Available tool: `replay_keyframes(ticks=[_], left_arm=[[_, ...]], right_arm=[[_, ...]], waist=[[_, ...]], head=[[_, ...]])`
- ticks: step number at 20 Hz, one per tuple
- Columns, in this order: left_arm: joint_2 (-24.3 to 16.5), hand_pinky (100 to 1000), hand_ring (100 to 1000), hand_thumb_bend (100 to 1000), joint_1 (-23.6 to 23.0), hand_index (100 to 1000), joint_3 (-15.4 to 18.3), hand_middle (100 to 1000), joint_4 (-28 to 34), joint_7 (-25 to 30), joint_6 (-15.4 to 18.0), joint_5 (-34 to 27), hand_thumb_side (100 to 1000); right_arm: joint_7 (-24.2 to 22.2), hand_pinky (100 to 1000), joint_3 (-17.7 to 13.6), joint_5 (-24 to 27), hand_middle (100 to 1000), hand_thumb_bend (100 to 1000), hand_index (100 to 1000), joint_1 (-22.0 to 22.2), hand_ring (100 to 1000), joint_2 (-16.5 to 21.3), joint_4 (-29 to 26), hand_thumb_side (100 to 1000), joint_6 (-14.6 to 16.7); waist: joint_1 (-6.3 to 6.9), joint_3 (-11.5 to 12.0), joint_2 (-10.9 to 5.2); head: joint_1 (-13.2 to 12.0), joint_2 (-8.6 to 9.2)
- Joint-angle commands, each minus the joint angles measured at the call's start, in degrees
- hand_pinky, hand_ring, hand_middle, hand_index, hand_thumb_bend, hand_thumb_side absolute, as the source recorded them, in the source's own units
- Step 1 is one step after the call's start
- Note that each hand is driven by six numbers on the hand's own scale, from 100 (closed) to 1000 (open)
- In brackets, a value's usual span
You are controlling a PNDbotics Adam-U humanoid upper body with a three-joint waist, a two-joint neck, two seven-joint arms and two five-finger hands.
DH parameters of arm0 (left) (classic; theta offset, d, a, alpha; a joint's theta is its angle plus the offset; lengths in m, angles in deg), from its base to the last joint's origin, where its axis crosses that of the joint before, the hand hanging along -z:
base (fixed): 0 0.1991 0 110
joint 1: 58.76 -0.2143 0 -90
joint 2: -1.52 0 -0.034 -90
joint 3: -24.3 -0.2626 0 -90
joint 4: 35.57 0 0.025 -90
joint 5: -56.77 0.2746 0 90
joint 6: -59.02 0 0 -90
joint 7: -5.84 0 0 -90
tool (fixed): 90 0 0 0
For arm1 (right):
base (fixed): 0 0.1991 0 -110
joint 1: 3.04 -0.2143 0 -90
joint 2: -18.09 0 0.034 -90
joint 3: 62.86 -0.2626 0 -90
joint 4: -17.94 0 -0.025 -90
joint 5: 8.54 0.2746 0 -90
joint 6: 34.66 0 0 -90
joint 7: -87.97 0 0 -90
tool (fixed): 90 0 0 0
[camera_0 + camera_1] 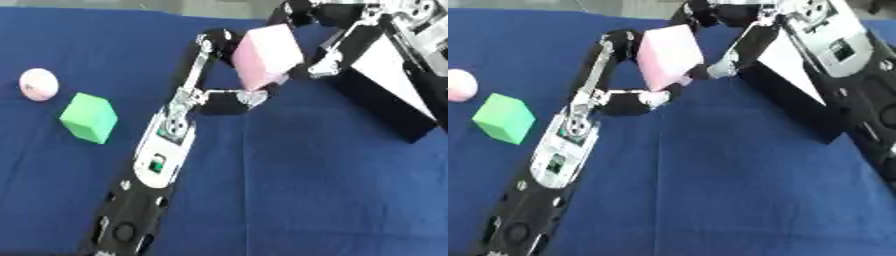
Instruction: Pick up the objects with one hand, pass them to the other hand, and then place them into the box on the other side of the table.
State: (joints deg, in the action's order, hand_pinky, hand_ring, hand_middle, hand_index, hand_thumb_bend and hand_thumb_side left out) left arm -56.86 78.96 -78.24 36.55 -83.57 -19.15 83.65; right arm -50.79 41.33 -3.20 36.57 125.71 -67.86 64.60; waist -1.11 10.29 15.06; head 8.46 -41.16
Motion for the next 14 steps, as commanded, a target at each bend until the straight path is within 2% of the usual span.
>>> replay_keyframes(ticks=[1, 8, 10, 11, 14], left_arm=[[0.5, 630, 589, 798, 1.0, 726, -0.3, 610, 0.6, 0.7, 0.5, 1.0, 291], [0.5, 645, 614, 926, 1.0, 779, -0.1, 656, 0.3, 1.0, 2.1, 2.8, 336], [0.5, 650, 621, 985, 0.9, 789, -0.1, 666, 0.2, 1.2, 2.6, 3.0, 379], [0.5, 655, 626, 1000, 0.9, 798, -0.1, 672, 0.2, 1.3, 2.8, 3.2, 428], [0.3, 663, 635, 1000, 0.8, 814, 0.0, 682, 0.1, 1.4, 3.5, 3.9, 474]], right_arm=[[0.2, 807, -0.7, 0.0, 395, 332, 470, -0.8, 856, 1.8, -0.8, 104, 0.0], [0.8, 807, -1.0, 0.2, 390, 340, 463, -0.7, 856, 1.9, -0.7, 100, -0.7], [0.9, 807, -1.1, 0.2, 389, 341, 462, -0.7, 855, 1.9, -0.7, 100, -0.9], [1.1, 806, -1.2, 0.2, 389, 340, 462, -0.7, 856, 2.0, -0.7, 100, -1.0], [1.5, 806, -1.4, 0.4, 389, 344, 462, -0.6, 855, 2.3, -0.7, 100, -1.2]], waist=[[-0.83, 0.0, -0.23], [-0.79, 0.0, -0.20], [-0.79, 0.0, -0.18], [-0.78, 0.0, -0.18], [-0.77, 0.0, -0.20]], head=[[0.3, 0.11], [0.5, 0.05], [0.6, 0.06], [0.6, 0.04], [0.8, 0.15]])
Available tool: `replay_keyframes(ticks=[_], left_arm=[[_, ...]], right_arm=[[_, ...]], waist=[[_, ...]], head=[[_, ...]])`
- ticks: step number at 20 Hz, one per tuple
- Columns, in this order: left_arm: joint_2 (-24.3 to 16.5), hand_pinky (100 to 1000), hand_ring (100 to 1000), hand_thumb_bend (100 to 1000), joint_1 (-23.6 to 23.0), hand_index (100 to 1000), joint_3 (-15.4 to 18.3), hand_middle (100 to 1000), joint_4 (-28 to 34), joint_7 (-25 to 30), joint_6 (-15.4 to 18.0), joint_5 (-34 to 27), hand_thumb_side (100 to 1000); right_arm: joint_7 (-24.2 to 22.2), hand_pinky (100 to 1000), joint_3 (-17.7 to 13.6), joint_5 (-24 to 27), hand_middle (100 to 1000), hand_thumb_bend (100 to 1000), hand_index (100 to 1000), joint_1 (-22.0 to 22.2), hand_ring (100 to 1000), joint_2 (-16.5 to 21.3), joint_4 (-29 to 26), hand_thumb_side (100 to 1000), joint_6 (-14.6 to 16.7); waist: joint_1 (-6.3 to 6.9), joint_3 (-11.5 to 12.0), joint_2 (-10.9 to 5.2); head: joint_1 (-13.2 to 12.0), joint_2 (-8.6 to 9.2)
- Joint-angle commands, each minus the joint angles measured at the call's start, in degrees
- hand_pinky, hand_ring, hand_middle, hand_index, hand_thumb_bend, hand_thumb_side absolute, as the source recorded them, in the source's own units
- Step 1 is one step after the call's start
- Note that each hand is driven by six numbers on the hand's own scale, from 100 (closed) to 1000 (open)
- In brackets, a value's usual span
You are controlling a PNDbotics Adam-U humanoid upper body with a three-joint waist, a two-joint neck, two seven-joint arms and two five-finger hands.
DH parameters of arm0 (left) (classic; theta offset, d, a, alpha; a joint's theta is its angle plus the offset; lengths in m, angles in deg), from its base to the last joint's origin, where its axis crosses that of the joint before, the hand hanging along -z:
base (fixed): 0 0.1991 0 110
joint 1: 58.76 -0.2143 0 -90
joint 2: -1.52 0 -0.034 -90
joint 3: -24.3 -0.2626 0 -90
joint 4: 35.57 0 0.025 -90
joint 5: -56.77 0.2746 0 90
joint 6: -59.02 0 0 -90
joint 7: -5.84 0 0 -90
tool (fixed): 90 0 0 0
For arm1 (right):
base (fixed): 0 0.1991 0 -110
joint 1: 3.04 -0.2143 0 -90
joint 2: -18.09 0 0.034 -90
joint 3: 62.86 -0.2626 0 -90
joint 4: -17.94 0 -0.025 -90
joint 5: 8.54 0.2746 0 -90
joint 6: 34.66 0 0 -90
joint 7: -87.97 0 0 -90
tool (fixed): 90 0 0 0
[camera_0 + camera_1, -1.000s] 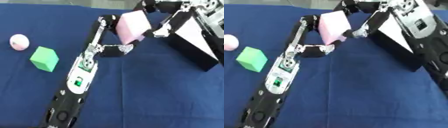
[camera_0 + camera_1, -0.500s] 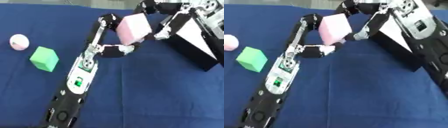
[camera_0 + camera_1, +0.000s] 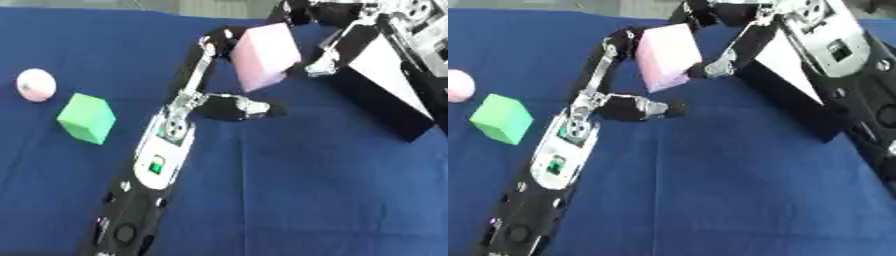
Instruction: Pick up the objects with one hand, pass them to the other hand, and then place them into the box on the other side of the table.
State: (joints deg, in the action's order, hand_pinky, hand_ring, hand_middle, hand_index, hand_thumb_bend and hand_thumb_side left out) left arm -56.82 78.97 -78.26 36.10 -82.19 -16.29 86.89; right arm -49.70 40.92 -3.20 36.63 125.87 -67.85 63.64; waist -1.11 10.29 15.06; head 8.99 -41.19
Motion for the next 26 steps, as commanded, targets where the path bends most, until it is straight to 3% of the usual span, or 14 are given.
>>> replay_keyframes(ticks=[1, 6, 14, 19, 26], left_arm=[[0.2, 662, 636, 1000, 0.7, 818, 0.2, 682, 0.5, -0.3, 0.7, 1.0, 475], [-0.7, 654, 627, 1000, 0.2, 810, 1.1, 671, 0.5, -4.5, -0.6, 2.0, 432], [-3.2, 650, 626, 1000, -0.9, 801, 1.7, 665, -0.8, -8.3, -2.4, 3.6, 382], [-4.1, 649, 624, 1000, -1.2, 792, 1.9, 659, -1.2, -8.4, -2.5, 4.4, 372], [-4.8, 649, 624, 997, -1.9, 786, 1.9, 657, -1.7, -8.0, -2.4, 4.9, 362]], right_arm=[[0.5, 805, -1.0, 0.4, 389, 347, 463, -0.7, 855, 2.3, -0.8, 100, -0.2], [1.5, 805, -1.2, 0.7, 387, 377, 462, 0.2, 848, 3.9, -1.6, 100, 0.5], [6.2, 805, -1.9, 0.0, 386, 396, 460, 4.7, 846, 8.5, -1.4, 100, 3.7], [8.3, 810, -4.4, 2.7, 388, 382, 461, 7.5, 853, 10.8, -2.3, 100, 2.8], [14.9, 810, -9.3, 5.1, 389, 394, 462, 11.1, 849, 13.4, -3.1, 100, 1.2]], waist=[[-0.79, 0.0, -0.21], [-0.97, -0.5, -0.57], [-1.41, -2.0, -2.29], [-1.16, -2.6, -2.80], [-0.81, -3.0, -3.28]], head=[[0.4, 0.36], [0.4, 0.78], [-0.2, -1.22], [-0.2, -1.23], [1.1, -0.79]])
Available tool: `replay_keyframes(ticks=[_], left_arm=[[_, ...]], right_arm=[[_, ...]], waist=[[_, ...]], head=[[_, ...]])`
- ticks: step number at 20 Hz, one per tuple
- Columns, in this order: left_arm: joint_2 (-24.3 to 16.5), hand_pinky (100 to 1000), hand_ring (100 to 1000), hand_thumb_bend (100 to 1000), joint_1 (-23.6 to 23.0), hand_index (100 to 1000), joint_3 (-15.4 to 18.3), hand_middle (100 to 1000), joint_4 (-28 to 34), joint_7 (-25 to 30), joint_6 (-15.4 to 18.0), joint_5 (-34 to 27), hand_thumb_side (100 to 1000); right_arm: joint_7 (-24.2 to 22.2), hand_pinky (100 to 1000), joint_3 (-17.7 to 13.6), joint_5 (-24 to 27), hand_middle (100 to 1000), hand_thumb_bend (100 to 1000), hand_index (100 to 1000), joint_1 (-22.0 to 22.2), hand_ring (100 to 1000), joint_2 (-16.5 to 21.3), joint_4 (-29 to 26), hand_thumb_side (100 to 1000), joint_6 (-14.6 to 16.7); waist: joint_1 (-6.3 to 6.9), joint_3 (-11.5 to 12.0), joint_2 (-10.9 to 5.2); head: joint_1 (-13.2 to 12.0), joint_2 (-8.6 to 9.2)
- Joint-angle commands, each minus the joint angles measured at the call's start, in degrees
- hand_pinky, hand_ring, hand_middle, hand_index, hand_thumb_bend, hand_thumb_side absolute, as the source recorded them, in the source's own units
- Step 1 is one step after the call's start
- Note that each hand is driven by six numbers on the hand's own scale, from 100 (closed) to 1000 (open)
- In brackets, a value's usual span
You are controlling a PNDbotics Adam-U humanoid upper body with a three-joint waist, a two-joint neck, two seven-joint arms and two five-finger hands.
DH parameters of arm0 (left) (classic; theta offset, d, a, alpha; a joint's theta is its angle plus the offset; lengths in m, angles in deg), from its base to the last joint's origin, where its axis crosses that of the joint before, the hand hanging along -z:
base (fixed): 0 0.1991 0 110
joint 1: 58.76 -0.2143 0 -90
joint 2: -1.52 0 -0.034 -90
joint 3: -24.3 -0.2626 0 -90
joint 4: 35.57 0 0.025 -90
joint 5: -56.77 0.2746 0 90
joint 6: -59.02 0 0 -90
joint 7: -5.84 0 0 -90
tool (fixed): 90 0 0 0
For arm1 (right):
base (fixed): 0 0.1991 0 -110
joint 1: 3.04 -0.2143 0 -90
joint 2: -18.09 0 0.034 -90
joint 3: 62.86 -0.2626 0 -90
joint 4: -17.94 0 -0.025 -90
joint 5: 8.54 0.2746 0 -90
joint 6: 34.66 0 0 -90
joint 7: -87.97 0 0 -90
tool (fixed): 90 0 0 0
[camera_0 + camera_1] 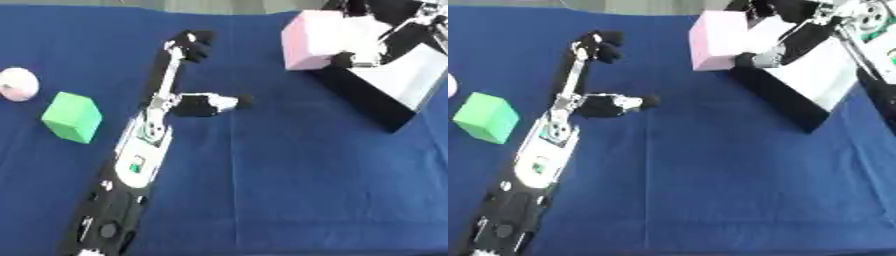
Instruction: Pick up the objects with one hand, pass them to the other hand, and then place them into the box on the other side of the table.
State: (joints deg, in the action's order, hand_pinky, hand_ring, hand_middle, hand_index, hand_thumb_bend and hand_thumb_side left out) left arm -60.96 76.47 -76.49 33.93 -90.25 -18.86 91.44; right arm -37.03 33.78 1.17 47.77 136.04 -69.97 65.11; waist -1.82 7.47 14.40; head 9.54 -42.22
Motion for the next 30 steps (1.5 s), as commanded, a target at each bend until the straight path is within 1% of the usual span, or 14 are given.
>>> replay_keyframes(ticks=[1, 6, 10, 13, 17, 23, 27, 30], left_arm=[[-0.8, 649, 625, 996, 0.6, 786, 0.1, 656, 0.5, 0.1, 0.2, 0.4, 361], [-1.2, 649, 625, 993, 0.4, 786, 0.0, 656, 0.5, 0.2, 0.3, 0.5, 358], [-1.6, 648, 625, 987, 0.2, 786, 0.0, 657, 0.5, 0.1, 0.2, 0.4, 358], [-1.6, 648, 625, 985, -0.1, 786, -0.2, 657, 0.5, 0.1, 0.2, 0.2, 357], [-1.8, 649, 626, 985, -0.1, 787, -0.4, 658, 0.4, 0.1, 0.3, 0.4, 357], [-1.6, 648, 626, 986, -0.3, 786, -0.6, 658, 0.2, 0.1, 0.5, 0.7, 357], [-1.3, 648, 626, 987, -0.3, 787, -0.9, 658, 0.0, 0.2, 0.8, 0.8, 358], [-1.1, 648, 627, 987, -0.2, 787, -1.2, 658, 0.1, 0.3, 1.0, 0.8, 356]], right_arm=[[3.0, 810, -2.7, 0.8, 389, 393, 462, 0.6, 850, 3.7, -0.7, 100, -0.4], [5.9, 810, -5.1, 1.4, 390, 392, 463, 3.0, 851, 6.0, 0.8, 100, -0.5], [8.1, 811, -7.5, 1.7, 392, 381, 464, 4.9, 856, 7.5, 2.8, 100, -1.1], [9.4, 810, -8.8, 1.0, 393, 382, 464, 5.8, 858, 7.8, 5.6, 100, -1.6], [11.5, 807, -9.8, -1.4, 393, 390, 465, 5.5, 857, 8.0, 10.7, 100, -2.0], [14.6, 804, -10.0, -6.3, 395, 397, 466, 3.8, 857, 7.6, 19.2, 100, -1.9], [15.4, 804, -9.4, -9.3, 395, 404, 468, 2.4, 857, 7.0, 24.1, 100, -0.9], [15.8, 803, -9.2, -10.9, 396, 407, 469, 1.8, 856, 6.5, 26.5, 100, 0.2]], waist=[[-0.10, -0.3, -2.66], [0.03, -0.6, -2.70], [0.30, -0.8, -2.60], [0.40, -1.0, -2.54], [0.64, -1.1, -2.61], [0.74, -0.8, -2.61], [0.71, -0.5, -2.55], [0.69, -0.2, -2.49]], head=[[0.6, 0.41], [1.0, 0.87], [1.9, 1.17], [2.6, 1.29], [3.0, 1.69], [3.8, 2.18], [4.6, 2.43], [5.6, 2.76]])
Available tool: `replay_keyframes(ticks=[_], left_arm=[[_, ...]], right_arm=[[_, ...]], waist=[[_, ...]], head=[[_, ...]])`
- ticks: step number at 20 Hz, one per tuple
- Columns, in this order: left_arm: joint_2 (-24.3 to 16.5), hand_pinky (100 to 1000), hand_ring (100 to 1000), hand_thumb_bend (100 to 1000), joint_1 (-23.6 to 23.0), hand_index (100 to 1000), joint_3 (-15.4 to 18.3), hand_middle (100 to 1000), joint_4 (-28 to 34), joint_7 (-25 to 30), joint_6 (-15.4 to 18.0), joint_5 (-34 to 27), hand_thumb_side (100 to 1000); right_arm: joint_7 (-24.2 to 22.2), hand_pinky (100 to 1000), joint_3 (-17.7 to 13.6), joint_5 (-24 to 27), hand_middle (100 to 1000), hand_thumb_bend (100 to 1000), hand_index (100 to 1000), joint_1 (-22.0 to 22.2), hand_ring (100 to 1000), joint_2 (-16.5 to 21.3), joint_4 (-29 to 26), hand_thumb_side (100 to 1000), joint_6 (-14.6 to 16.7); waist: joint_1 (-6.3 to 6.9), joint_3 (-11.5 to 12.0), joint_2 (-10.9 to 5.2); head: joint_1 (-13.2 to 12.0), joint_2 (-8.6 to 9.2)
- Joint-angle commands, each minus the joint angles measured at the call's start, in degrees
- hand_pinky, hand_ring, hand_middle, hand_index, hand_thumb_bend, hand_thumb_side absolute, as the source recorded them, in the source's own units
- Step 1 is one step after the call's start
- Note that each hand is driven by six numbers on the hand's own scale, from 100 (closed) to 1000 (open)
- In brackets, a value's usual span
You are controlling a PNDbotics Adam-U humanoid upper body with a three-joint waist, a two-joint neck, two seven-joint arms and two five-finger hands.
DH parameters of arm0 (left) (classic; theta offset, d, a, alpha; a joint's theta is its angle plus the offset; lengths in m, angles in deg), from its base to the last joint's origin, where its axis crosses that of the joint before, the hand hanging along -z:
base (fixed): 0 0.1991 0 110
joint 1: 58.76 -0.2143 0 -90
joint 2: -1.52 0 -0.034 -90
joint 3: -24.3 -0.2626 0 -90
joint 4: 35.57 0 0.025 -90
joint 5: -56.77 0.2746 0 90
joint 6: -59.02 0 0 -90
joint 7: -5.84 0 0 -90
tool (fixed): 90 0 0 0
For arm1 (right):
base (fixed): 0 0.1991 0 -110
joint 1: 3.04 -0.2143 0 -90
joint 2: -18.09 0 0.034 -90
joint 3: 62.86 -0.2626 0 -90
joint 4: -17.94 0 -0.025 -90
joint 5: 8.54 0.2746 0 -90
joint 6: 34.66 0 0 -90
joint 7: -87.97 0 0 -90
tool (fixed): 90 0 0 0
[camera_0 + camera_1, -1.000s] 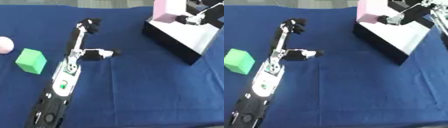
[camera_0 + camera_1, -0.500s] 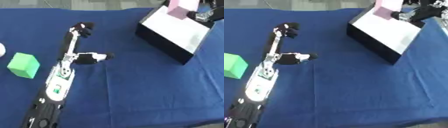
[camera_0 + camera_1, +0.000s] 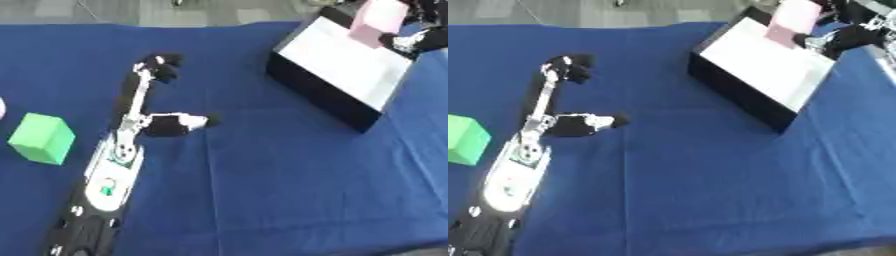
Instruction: Pick up the objects with one hand, pass them to the other hand, and then place them into the box on the other side of the table.
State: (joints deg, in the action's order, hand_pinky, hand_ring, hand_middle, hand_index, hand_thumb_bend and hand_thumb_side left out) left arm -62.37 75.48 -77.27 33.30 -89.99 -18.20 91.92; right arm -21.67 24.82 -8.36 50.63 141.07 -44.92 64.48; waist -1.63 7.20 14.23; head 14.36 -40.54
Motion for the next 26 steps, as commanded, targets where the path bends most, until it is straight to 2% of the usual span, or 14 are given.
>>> replay_keyframes(ticks=[1, 9, 10, 11, 12, 13, 14, 15, 16, 17, 19, 23, 26], left_arm=[[0.3, 648, 627, 988, 0.8, 788, -0.4, 659, 0.7, 0.0, 0.4, 0.3, 357], [0.5, 647, 628, 992, 0.9, 787, -0.7, 659, 0.9, 0.2, 0.5, 0.1, 360], [0.5, 646, 628, 992, 0.9, 787, -0.7, 659, 0.9, 0.2, 0.5, 0.1, 360], [0.6, 646, 628, 992, 0.9, 787, -0.7, 659, 0.9, 0.2, 0.5, 0.0, 361], [0.6, 645, 628, 993, 0.9, 787, -0.7, 659, 0.9, 0.3, 0.6, 0.0, 361], [0.6, 646, 628, 993, 0.9, 786, -0.7, 659, 0.9, 0.3, 0.5, 0.0, 363], [0.6, 646, 628, 993, 0.9, 786, -0.7, 659, 0.9, 0.3, 0.5, 0.0, 363], [0.6, 647, 628, 994, 0.8, 786, -0.6, 659, 0.9, 0.3, 0.5, -0.1, 365], [0.5, 647, 628, 994, 0.8, 786, -0.6, 659, 0.9, 0.3, 0.5, -0.1, 365], [0.5, 647, 628, 995, 0.8, 786, -0.6, 659, 0.9, 0.3, 0.5, -0.1, 365], [0.5, 647, 628, 995, 0.9, 786, -0.5, 659, 1.0, 0.2, 0.5, -0.2, 364], [0.5, 647, 628, 997, 0.9, 785, -0.6, 659, 1.1, 0.2, 0.4, -0.3, 364], [0.5, 646, 628, 997, 0.8, 785, -0.6, 663, 1.0, 0.2, 0.5, -0.3, 364]], right_arm=[[0.5, 804, -0.1, -1.9, 396, 410, 469, -1.2, 856, 1.3, 2.1, 100, 1.1], [-0.5, 809, 0.6, -5.1, 423, 420, 502, -2.0, 870, 0.3, 4.4, 100, 4.2], [-0.6, 811, 0.6, -5.3, 446, 386, 523, -2.0, 877, 0.3, 4.5, 100, 4.5], [-0.4, 812, 0.5, -5.7, 457, 444, 539, -2.1, 882, 0.3, 4.7, 100, 4.7], [-0.1, 813, 0.5, -6.2, 467, 445, 551, -2.1, 886, 0.3, 5.0, 100, 5.0], [0.2, 818, 0.5, -6.7, 513, 455, 604, -2.1, 902, 0.4, 5.4, 100, 5.2], [0.3, 819, 0.5, -7.3, 519, 456, 611, -2.1, 905, 0.3, 5.7, 100, 5.5], [0.4, 831, 0.6, -7.9, 593, 469, 682, -2.0, 937, 0.3, 6.0, 100, 5.8], [0.3, 837, 0.6, -8.4, 624, 474, 711, -1.9, 952, 0.3, 6.1, 108, 6.2], [0.1, 852, 0.6, -8.9, 705, 472, 776, -1.9, 992, 0.3, 6.2, 115, 6.6], [-0.2, 883, 0.5, -9.4, 808, 442, 855, -1.9, 1000, 0.2, 6.1, 100, 7.4], [0.3, 904, 0.2, -9.3, 867, 431, 903, -2.0, 1000, 0.4, 4.8, 100, 8.5], [0.9, 906, 0.2, -9.5, 867, 428, 901, -2.0, 1000, 0.5, 4.1, 100, 8.6]], waist=[[0.49, 0.1, -2.29], [0.60, 0.5, -2.01], [0.61, 0.5, -1.98], [0.62, 0.5, -1.95], [0.63, 0.5, -1.93], [0.62, 0.6, -1.90], [0.62, 0.6, -1.89], [0.62, 0.6, -1.87], [0.63, 0.6, -1.85], [0.64, 0.6, -1.85], [0.68, 0.6, -1.84], [0.76, 0.5, -1.84], [0.79, 0.5, -1.91]], head=[[1.1, 1.13], [1.1, 1.00], [1.0, 0.98], [1.0, 0.94], [0.9, 0.90], [0.9, 0.85], [0.8, 0.82], [0.7, 0.78], [0.6, 0.71], [0.6, 0.61], [0.5, 0.48], [0.2, 0.54], [0.2, 0.59]])
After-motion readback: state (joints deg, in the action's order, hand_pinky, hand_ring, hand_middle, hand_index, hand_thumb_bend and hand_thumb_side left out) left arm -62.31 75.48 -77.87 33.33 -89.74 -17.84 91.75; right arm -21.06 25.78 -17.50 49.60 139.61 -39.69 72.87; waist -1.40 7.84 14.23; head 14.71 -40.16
